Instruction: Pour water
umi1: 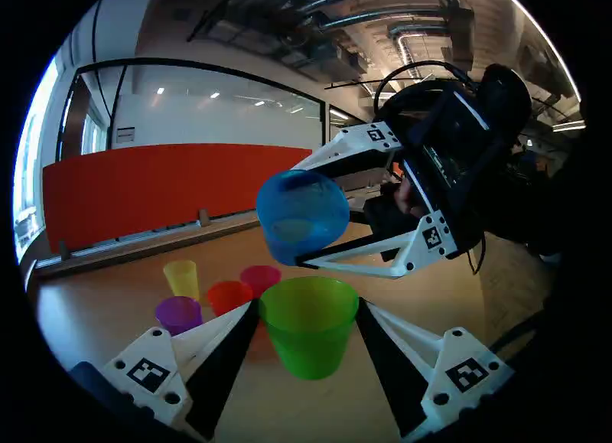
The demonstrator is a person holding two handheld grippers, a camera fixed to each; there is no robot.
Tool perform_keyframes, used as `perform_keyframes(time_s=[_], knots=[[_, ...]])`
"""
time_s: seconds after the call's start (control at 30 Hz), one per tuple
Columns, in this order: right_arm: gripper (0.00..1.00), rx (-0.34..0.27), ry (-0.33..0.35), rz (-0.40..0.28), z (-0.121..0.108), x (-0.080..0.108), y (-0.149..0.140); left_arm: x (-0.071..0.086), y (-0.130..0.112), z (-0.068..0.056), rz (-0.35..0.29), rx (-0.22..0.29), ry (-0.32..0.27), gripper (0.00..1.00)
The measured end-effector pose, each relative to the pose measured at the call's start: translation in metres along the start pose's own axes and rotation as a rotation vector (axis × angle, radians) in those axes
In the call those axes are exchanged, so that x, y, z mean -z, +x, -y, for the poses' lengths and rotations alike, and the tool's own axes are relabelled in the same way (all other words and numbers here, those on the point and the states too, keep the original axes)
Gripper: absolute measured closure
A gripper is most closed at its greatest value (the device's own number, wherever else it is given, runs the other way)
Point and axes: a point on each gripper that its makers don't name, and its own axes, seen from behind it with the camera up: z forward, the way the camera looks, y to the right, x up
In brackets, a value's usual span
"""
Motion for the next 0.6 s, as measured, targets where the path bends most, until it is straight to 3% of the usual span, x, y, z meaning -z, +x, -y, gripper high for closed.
perform_keyframes(time_s=[0.6], knots=[[0.1,0.087,-0.01,0.004,-0.011,-0.002,0.003,-0.003,0.001,-0.003,0.002,-0.003,-0.007,0.1]])
